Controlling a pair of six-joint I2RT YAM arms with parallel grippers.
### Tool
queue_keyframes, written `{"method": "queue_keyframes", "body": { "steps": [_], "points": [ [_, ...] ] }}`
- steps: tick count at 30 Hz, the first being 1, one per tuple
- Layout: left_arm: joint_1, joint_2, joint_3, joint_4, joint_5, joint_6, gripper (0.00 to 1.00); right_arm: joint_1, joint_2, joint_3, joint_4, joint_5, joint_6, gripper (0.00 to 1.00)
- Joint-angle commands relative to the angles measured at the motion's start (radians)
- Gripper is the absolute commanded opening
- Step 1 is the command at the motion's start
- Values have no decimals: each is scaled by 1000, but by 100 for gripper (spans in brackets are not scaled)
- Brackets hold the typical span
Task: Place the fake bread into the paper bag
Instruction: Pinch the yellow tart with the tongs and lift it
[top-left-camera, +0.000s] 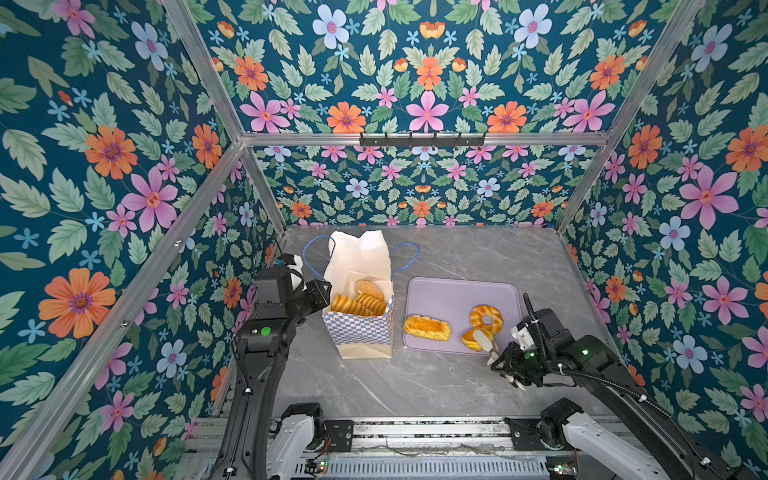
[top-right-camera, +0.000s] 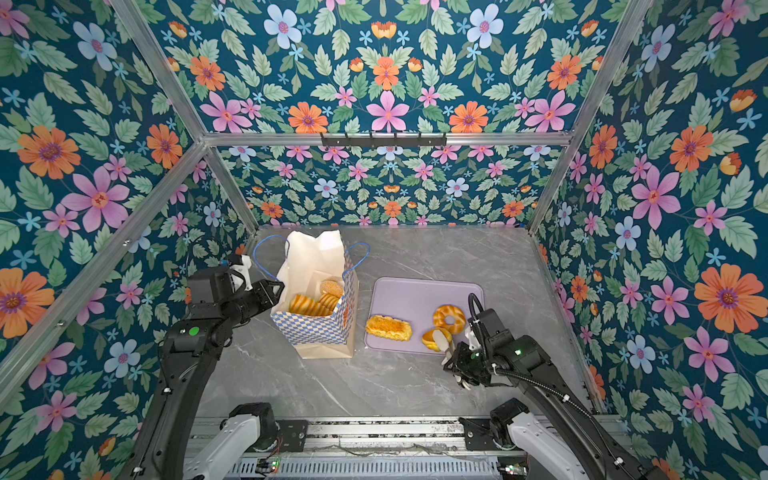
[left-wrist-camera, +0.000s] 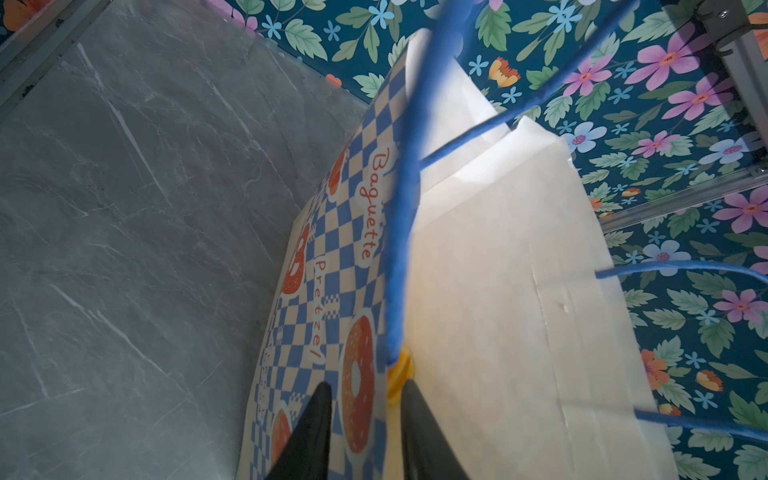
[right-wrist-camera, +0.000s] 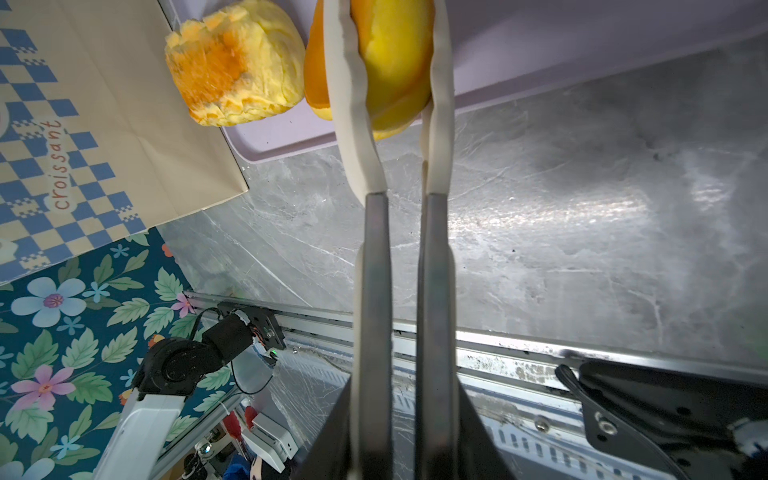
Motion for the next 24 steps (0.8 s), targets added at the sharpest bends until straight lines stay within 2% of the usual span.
{"method": "queue_keyframes", "body": {
  "steps": [1,13,20,24],
  "points": [
    [0,2,4,-3,-4,16,32,2,-7,19,-4,0,16,29],
    [0,-19,-5,-9,1,6,25,2,28,124,-23,25,-23,29],
    [0,-7,9,-5,11,5,15,1,84,226,-46,62,-72,28],
    [0,-8,13,-11,11,5,13,1,121,280,-46,79,-98,29]
  ]
}}
